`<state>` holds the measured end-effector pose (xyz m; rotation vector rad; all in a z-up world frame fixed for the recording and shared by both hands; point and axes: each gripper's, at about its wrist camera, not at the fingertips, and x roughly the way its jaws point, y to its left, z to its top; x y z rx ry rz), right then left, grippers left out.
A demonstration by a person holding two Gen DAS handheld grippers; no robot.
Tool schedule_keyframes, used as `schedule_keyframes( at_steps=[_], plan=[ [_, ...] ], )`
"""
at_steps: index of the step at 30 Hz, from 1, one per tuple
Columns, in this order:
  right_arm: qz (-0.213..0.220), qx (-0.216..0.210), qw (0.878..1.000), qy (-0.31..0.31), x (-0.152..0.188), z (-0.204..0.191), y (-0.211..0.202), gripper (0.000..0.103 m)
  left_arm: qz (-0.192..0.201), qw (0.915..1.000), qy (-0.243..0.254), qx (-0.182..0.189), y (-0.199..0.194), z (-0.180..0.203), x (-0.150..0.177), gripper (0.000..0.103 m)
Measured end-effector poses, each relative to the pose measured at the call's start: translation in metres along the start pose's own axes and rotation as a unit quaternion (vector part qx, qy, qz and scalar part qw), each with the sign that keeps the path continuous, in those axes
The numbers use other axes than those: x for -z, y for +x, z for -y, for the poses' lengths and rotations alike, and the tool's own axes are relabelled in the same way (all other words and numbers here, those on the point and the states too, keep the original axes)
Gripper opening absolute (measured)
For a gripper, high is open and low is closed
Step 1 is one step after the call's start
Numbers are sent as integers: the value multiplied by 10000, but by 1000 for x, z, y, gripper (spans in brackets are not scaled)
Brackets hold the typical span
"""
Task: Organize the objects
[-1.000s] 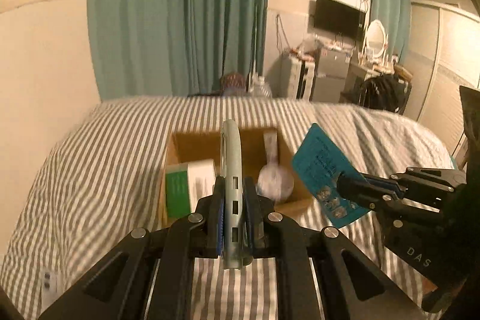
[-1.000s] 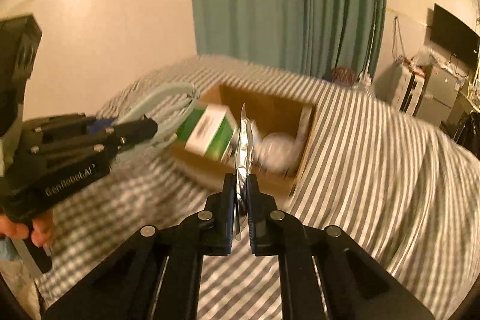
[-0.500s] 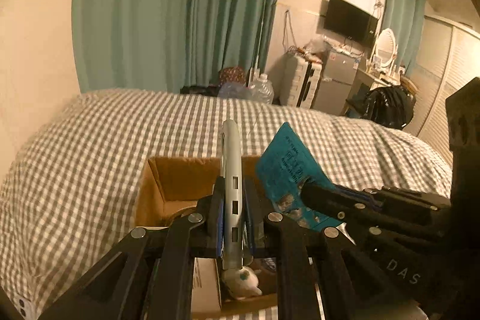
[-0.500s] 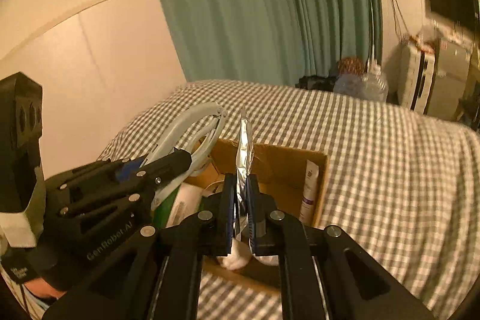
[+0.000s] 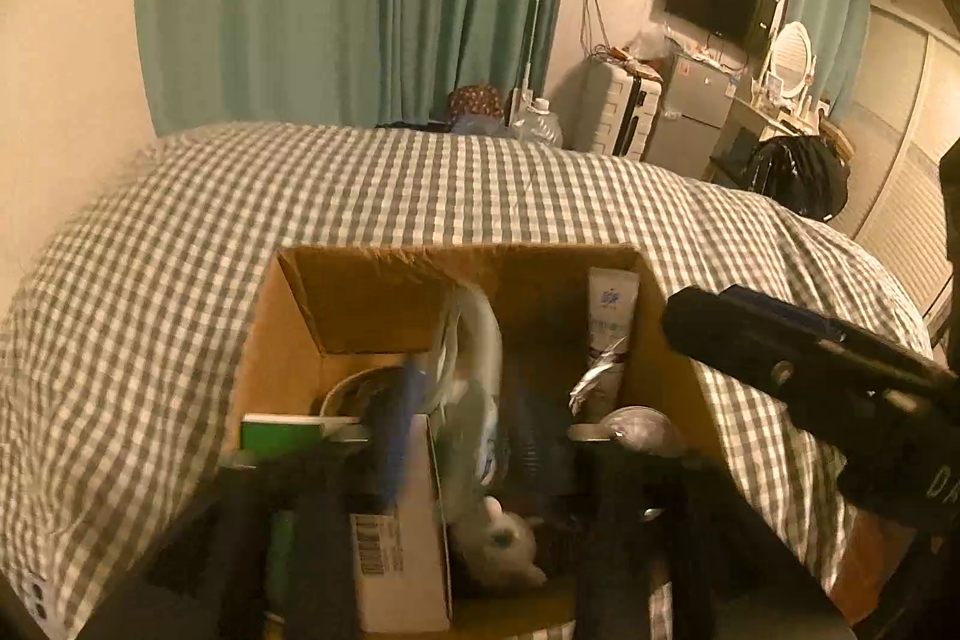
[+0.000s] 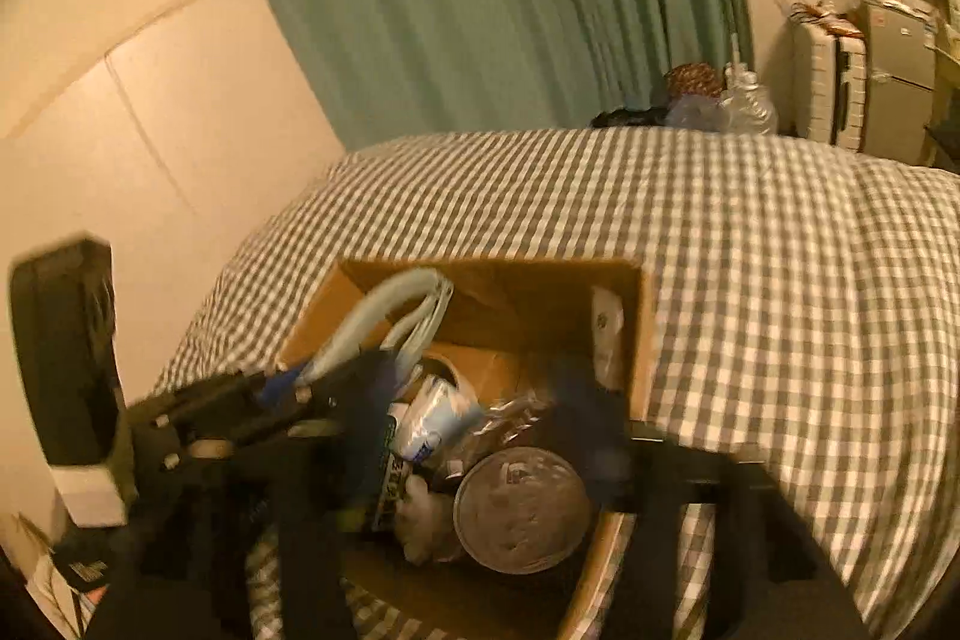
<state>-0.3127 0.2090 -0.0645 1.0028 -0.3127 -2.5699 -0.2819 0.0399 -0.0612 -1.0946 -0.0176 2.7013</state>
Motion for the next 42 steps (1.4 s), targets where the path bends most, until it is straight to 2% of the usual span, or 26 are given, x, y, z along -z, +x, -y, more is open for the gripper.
schedule_keyframes(
  at_steps=[1, 3, 6, 9, 10, 11, 14, 21, 24, 27, 30, 33, 35, 39, 42],
  plan=[
    [42, -14, 10000, 3, -4, -1, -8, 63, 110, 9999, -35, -42, -13, 0, -2, 69],
    [132, 31, 9999, -31, -9, -6, -25, 63, 373, 9992, -121, -39, -35, 0, -7, 73],
    [376, 248, 9988, -203, -12, -15, -61, 65, 686, 9974, -174, -99, -71, 3, -17, 87],
    [678, 457, 9961, -316, -17, -29, -98, 79, 1135, 9932, -173, -186, -114, 6, -24, 97],
    [787, 528, 9949, -334, -18, -33, -111, 88, 1281, 9914, -176, -187, -130, 7, -26, 102],
    [958, 640, 9927, -351, -19, -39, -128, 94, 1426, 9894, -183, -189, -146, 8, -27, 103],
    [1323, 856, 9866, -432, -22, -49, -168, 103, 1855, 9822, -187, -246, -191, 7, -30, 103],
    [2156, 1174, 9672, -648, -12, -91, -258, 103, 2451, 9684, -4, -456, -268, 15, -24, 103],
    [2426, 1328, 9584, -704, 3, -100, -290, 103, 2623, 9629, 149, -616, -290, 25, -4, 103],
    [2730, 1366, 9488, -807, 25, -101, -314, 103, 2724, 9600, 175, -624, -299, 33, 23, 103],
    [3077, 1441, 9377, -728, 53, -95, -320, 103, 2711, 9608, 194, -546, -294, 38, 46, 103],
    [3219, 1485, 9319, -770, 77, -81, -303, 103, 2918, 9531, 143, -792, -282, 38, 72, 103],
    [3034, 1738, 9333, -815, 85, -72, -279, 103, 2964, 9505, 156, -917, -266, 34, 85, 103],
    [2598, 1708, 9467, -839, 95, -52, -234, 103, 2632, 9570, 185, -1204, -235, 30, 93, 103],
    [2295, 1852, 9511, -919, 103, -43, -206, 103, 2531, 9607, 12, -1143, -228, 25, 105, 103]
  ],
)
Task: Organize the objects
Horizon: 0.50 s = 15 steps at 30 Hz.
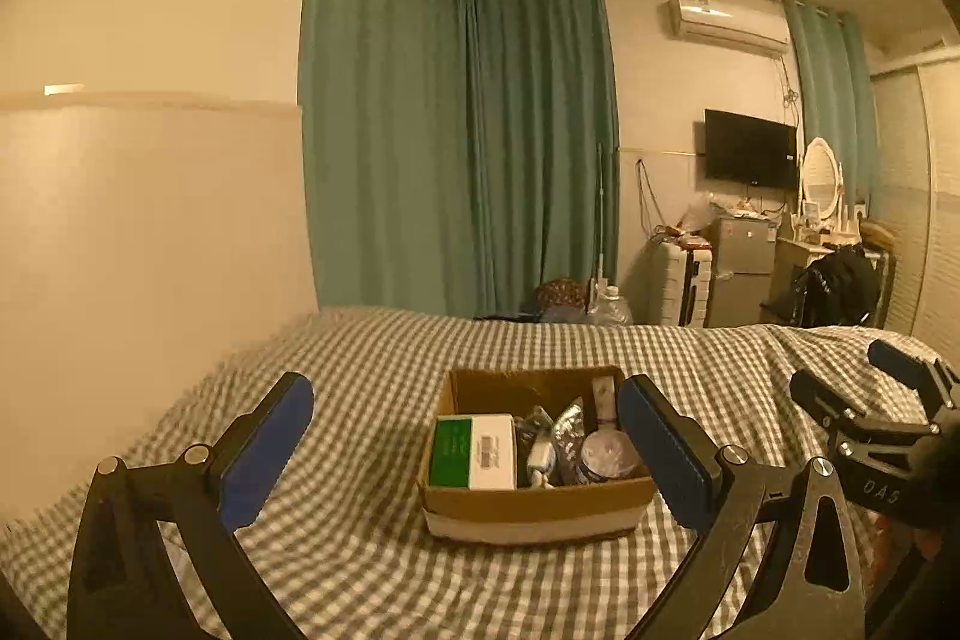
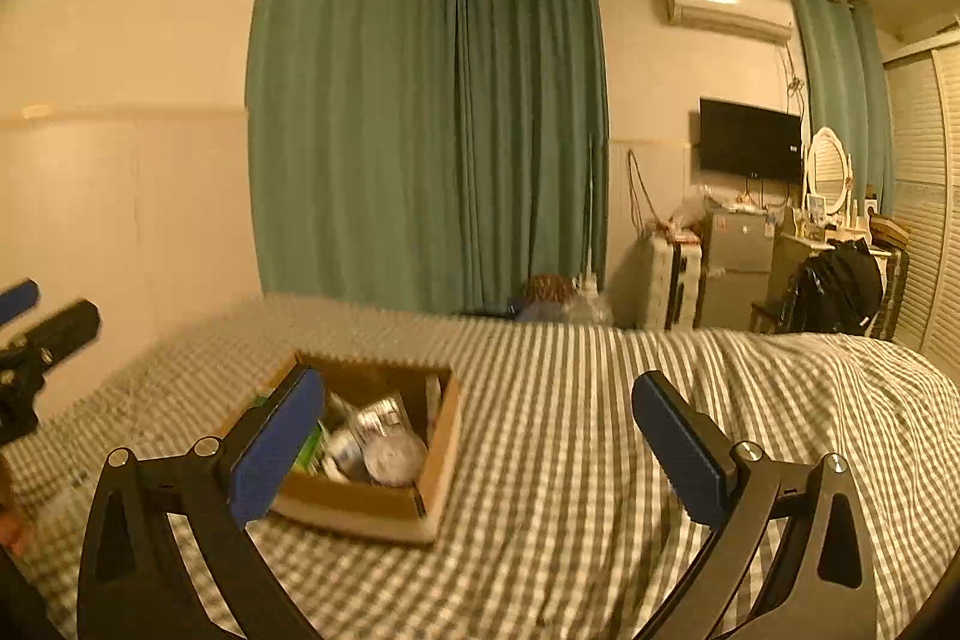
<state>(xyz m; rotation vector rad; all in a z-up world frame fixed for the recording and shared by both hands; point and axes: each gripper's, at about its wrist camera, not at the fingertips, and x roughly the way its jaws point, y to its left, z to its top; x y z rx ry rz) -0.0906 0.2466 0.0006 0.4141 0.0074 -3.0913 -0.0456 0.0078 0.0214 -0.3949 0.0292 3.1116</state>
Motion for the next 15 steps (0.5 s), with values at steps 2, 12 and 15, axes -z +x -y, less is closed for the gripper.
schedule_keyframes(
  at_steps=[2, 12, 15],
  plan=[
    [-35, 53, 9999, -100, 7, -2, 6, 103, -68, 10000, 6, -11, 2, 2, 6, 103],
    [98, 18, 10000, -8, 11, 3, -2, 103, -243, 9994, 241, 48, 9, 3, 13, 103],
    [72, 28, 10000, -2, 11, 4, 0, 103, -284, 9991, 312, -17, 11, 5, 14, 103]
  ],
)
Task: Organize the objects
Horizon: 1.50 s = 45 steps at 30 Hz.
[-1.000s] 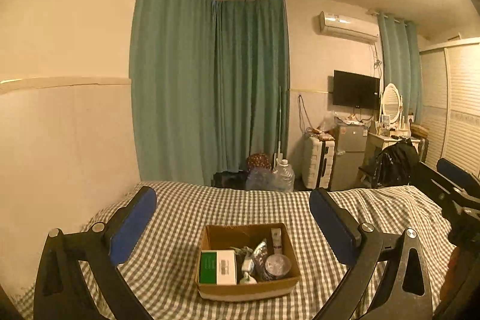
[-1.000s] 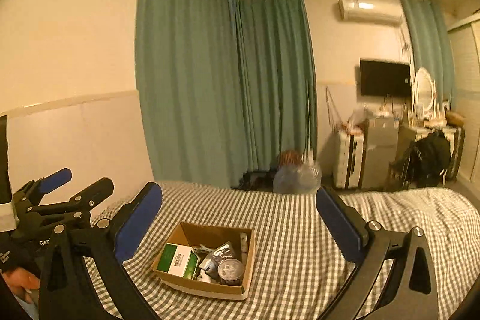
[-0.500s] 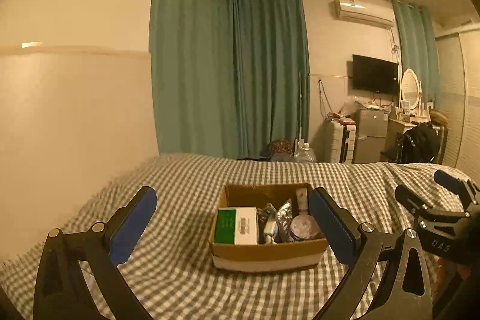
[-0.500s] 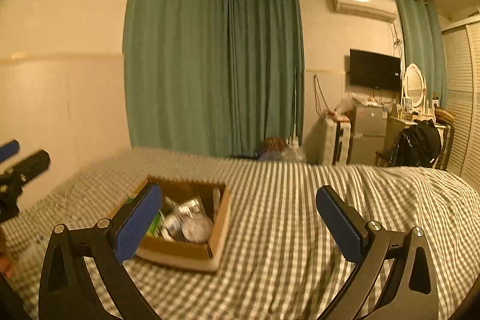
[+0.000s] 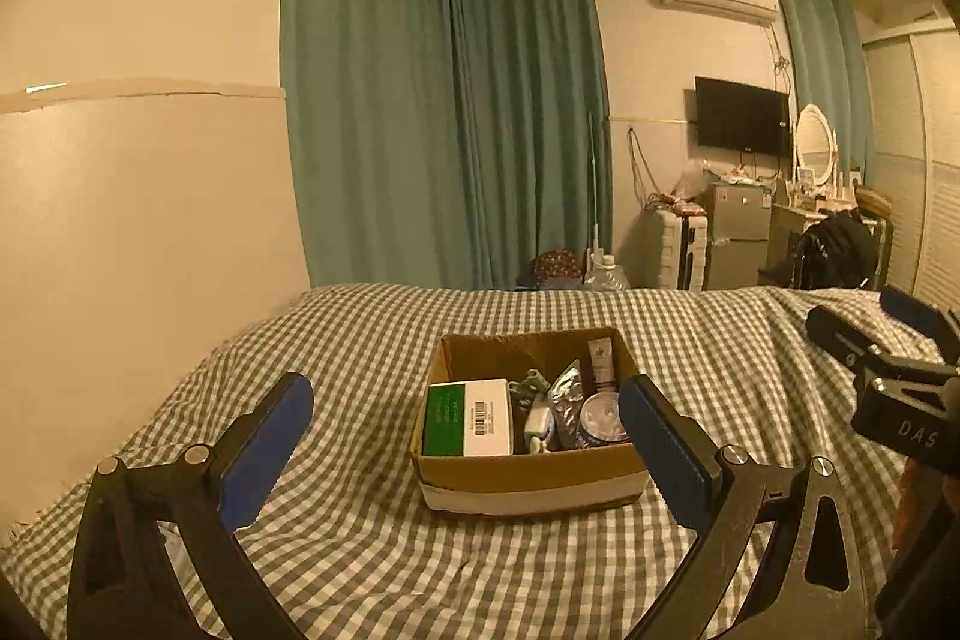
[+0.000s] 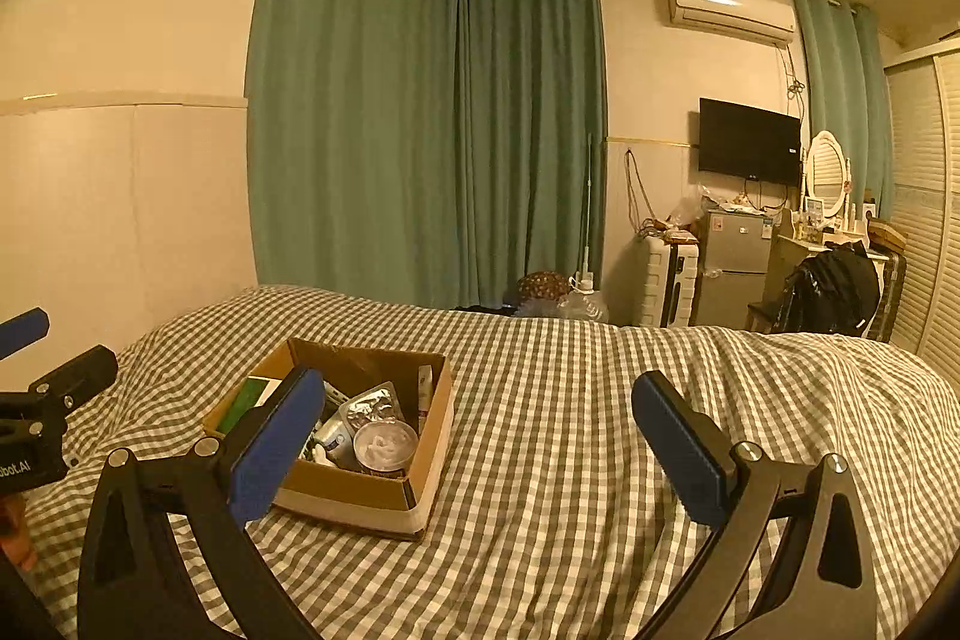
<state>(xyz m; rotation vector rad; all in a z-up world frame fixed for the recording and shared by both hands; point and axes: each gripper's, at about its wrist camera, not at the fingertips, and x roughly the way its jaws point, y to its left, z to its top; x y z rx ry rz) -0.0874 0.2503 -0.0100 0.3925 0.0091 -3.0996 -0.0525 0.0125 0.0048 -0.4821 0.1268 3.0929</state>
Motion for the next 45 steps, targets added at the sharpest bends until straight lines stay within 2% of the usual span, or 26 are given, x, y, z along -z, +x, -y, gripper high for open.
schedule_keyframes(
  at_steps=[9, 14, 45],
  plan=[
    [-21, -13, 10000, 22, 1, 0, 1, 103, -24, 10000, -48, -31, 0, -3, 3, 103],
    [3, -5, 10000, 6, 2, 1, 0, 103, -67, 9999, -43, 86, 1, -4, 4, 103],
    [-97, 3, 9999, -62, 7, 1, 2, 103, -129, 9998, -150, 2, 1, -9, 8, 103]
  ],
)
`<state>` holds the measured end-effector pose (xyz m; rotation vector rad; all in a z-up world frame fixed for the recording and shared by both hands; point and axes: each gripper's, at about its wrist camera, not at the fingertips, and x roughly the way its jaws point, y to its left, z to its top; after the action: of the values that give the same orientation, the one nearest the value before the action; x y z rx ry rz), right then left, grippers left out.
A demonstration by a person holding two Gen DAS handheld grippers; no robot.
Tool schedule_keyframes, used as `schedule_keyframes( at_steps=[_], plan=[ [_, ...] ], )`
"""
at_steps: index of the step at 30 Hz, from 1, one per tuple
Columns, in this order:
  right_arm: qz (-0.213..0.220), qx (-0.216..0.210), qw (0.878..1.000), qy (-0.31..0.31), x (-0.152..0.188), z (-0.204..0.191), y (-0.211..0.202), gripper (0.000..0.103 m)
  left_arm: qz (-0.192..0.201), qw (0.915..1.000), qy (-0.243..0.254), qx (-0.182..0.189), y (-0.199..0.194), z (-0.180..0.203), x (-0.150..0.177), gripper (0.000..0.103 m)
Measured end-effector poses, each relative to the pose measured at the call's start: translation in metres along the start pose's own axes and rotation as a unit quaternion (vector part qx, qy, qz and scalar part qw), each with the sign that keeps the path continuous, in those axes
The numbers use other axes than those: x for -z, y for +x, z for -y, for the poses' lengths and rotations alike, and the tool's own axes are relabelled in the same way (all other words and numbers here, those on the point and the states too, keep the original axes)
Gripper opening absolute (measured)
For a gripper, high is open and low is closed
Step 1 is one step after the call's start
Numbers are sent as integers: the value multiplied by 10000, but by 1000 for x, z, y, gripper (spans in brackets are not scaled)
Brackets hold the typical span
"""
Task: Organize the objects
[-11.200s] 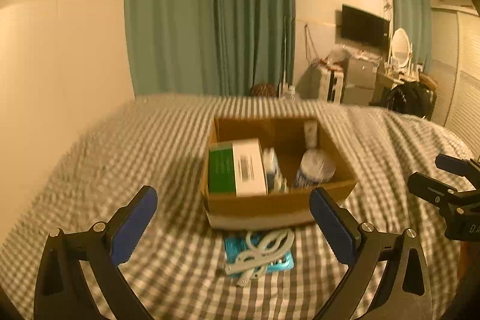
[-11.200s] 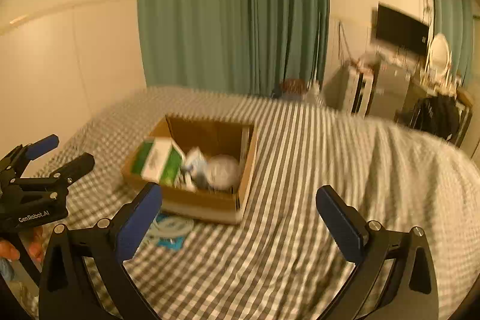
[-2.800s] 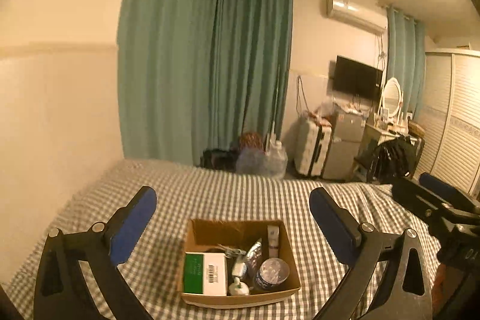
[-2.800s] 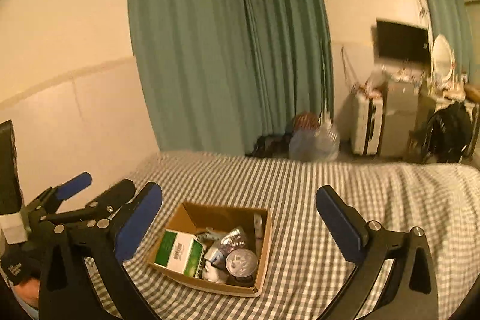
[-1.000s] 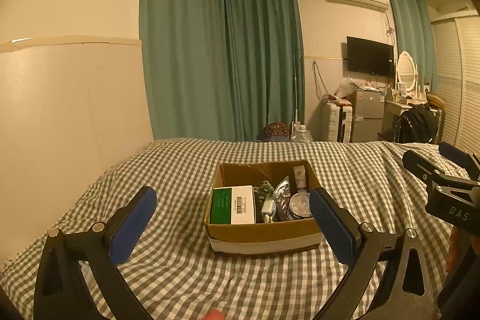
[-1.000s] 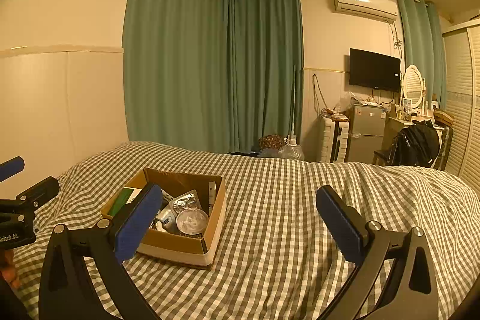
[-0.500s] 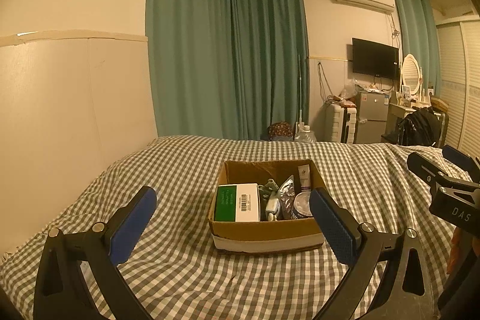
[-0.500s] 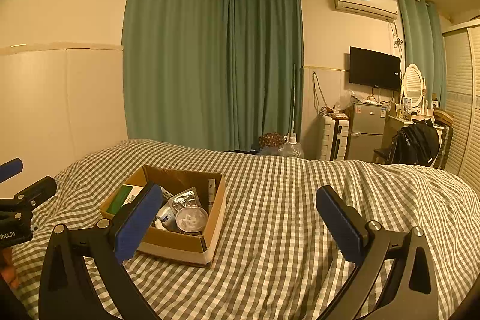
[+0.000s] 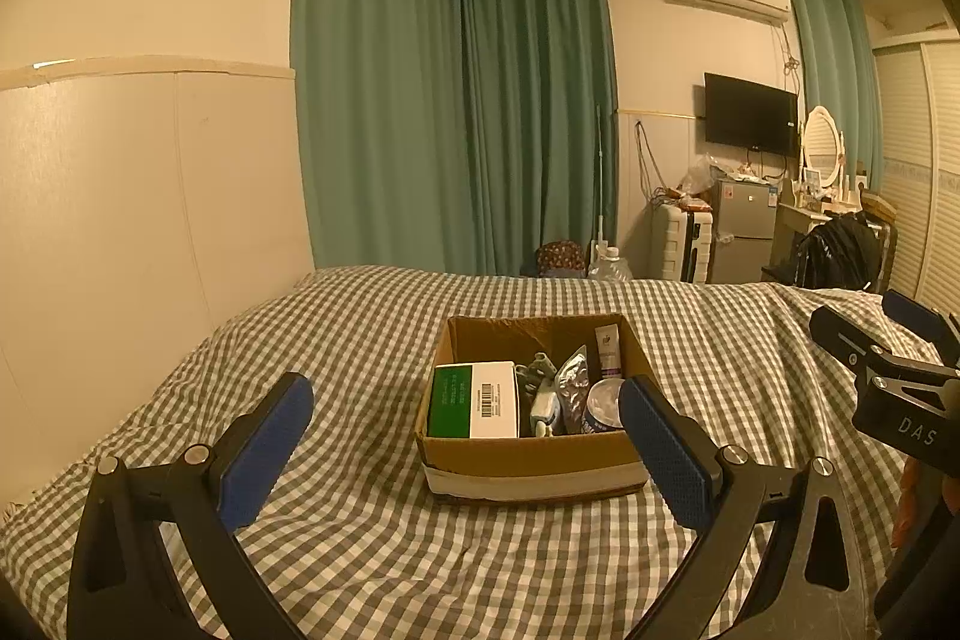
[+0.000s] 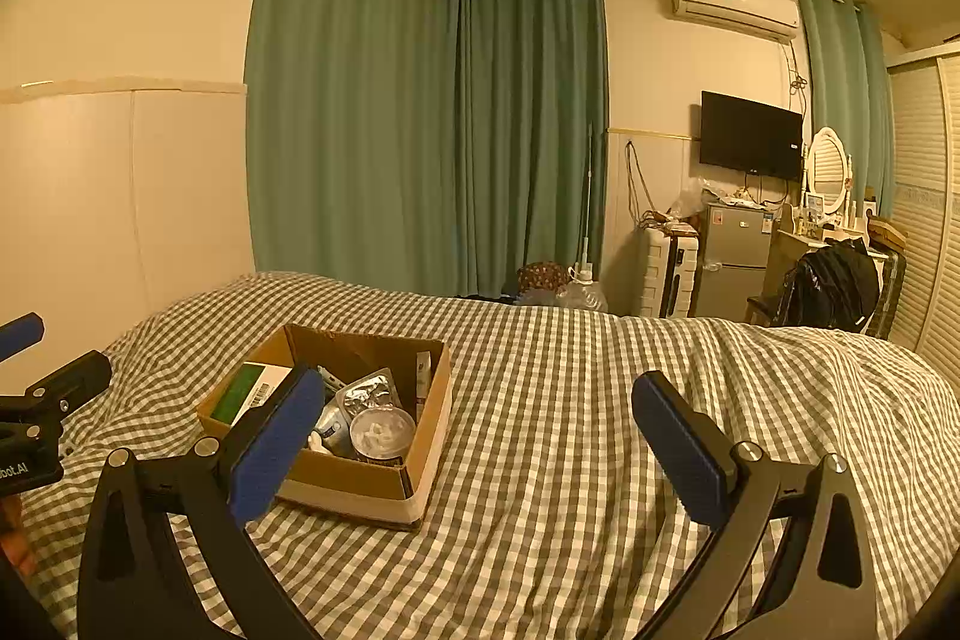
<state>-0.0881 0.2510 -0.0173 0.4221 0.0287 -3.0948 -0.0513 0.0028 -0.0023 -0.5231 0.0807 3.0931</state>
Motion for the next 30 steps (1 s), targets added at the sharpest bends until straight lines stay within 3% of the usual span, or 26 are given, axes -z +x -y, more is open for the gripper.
schedule_keyframes(
  at_steps=[30],
  plan=[
    [-45, 1, 10000, -22, 2, 3, -2, 103, -95, 9999, -28, -56, -1, 0, 1, 103]
  ],
)
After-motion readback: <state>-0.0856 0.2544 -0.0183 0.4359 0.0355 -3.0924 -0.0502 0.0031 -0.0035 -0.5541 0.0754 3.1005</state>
